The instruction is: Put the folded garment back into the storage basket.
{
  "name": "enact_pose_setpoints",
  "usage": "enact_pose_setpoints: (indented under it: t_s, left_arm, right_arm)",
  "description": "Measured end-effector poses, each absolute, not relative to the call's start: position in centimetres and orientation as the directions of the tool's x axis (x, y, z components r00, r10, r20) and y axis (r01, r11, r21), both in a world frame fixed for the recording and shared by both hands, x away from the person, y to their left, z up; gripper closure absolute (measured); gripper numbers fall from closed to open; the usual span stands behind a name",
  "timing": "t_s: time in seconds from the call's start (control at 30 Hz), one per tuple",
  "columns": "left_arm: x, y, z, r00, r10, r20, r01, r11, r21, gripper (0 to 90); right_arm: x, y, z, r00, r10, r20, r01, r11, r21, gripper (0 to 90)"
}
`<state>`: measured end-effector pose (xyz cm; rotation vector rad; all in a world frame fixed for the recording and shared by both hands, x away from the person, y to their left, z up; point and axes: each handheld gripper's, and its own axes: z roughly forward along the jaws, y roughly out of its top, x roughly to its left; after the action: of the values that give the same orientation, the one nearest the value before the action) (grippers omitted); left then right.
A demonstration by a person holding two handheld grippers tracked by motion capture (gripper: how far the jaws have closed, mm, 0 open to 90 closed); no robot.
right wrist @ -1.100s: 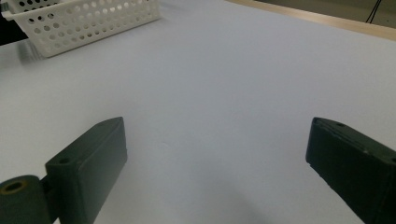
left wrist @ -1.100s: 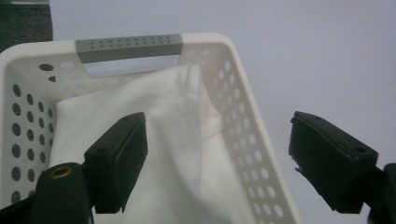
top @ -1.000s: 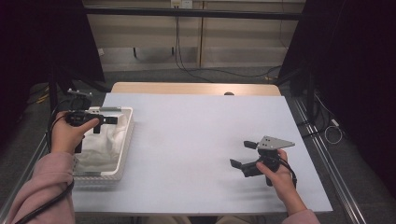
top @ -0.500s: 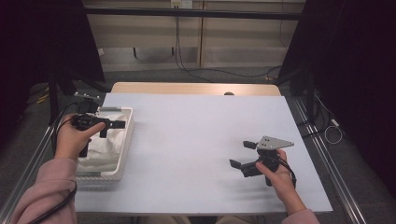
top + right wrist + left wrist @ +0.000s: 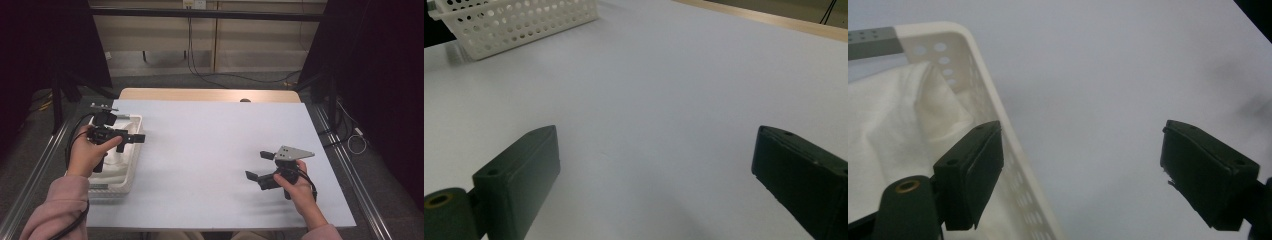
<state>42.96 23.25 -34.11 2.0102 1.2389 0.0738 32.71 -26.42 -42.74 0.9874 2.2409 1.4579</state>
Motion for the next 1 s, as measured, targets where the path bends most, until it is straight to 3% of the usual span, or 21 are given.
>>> enact_pose_setpoints:
  t_s: [1.0]
  left_arm:
    - [41.2,18.1,-36.0,0.64,0.696,-0.327,0.701,-0.354,0.619,17.1]
  right_arm:
    - [32.7,-26.3,-42.7,-0.725,0.677,0.127,0.388,0.249,0.887,5.1]
